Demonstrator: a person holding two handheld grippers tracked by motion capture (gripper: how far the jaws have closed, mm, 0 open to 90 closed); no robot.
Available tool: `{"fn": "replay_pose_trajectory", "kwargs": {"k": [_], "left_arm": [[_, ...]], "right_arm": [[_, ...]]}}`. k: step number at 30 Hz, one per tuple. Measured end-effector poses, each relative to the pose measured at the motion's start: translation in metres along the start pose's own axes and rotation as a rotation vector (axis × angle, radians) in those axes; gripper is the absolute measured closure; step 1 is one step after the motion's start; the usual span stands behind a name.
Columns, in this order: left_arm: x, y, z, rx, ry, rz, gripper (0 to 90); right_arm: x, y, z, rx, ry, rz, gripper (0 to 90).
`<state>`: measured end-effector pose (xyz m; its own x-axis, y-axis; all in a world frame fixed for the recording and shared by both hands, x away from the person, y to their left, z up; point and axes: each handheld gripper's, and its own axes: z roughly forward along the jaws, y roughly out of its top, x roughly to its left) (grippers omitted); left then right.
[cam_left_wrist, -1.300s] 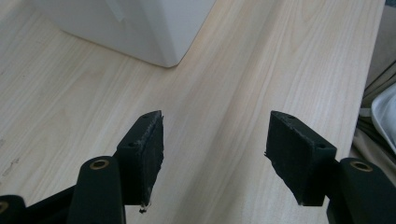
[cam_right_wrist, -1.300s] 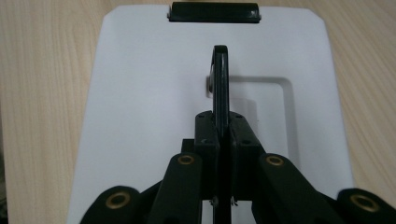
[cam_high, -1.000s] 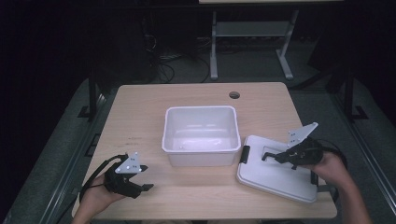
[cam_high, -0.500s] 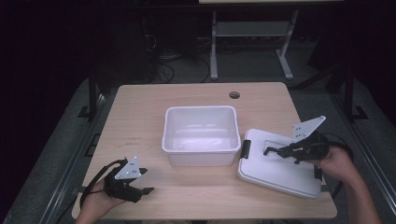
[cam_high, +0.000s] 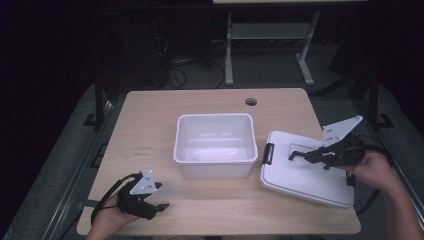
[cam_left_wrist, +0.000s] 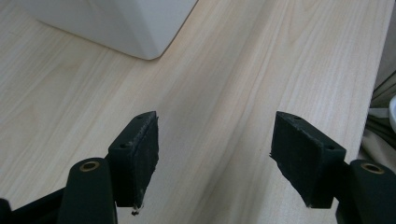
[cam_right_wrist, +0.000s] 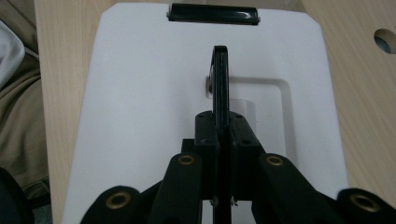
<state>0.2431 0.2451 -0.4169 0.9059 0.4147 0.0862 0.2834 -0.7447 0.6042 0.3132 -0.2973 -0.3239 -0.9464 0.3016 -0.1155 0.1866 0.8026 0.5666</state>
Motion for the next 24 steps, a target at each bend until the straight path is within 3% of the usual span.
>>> {"fn": "replay_pose_trajectory", "kwargs": {"k": [15,24], "left_arm": [[0.0,-0.004,0.006,0.004,-0.011,-0.008,31.9],[0.001,-0.005,0.004,0.006,-0.011,-0.007,31.9]], "right_arm": [[-0.008,0.023,-0.027,-0.014,-0.007,-0.019,83.9],[-0.011,0.046,-0.037,-0.017,0.008,-0.049,83.9]]}}
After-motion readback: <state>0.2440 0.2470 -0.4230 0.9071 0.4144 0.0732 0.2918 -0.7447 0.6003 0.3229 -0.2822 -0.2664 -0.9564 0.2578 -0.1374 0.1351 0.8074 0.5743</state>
